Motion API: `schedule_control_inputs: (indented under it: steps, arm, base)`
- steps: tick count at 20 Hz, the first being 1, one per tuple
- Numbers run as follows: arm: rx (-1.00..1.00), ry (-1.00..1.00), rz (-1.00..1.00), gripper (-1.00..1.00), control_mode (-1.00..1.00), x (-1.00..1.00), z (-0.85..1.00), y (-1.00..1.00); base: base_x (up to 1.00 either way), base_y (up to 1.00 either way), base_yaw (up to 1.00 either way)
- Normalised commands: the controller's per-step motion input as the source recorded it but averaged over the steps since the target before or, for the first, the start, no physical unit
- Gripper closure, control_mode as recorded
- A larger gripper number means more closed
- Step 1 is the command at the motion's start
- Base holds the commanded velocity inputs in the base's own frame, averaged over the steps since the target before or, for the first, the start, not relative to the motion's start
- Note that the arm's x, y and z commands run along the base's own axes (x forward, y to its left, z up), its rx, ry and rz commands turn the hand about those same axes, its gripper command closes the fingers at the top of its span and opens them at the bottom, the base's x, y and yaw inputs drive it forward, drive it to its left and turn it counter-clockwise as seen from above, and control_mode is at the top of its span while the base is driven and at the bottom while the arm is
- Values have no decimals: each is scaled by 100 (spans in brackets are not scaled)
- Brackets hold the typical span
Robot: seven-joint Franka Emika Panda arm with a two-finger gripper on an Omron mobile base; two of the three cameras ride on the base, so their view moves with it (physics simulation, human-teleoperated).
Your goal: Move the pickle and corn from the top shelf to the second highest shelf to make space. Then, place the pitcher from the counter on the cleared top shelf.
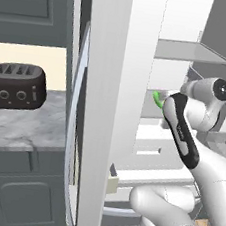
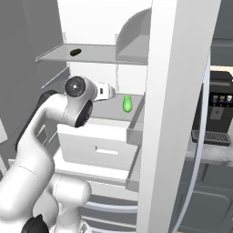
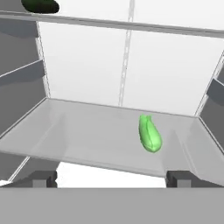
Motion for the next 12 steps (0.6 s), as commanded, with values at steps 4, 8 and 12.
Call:
schedule_control_inputs:
  steps: [4,8,12]
  arm:
    - [9,-2,0,-100,-100,-19,100,21]
    - [12,0,0,-100,-100,-15,95,3]
    - [16,1,1,-100,-100,-1,70,4]
  base:
    - [0,0,0]
    - [0,0,0]
    - [0,0,0]
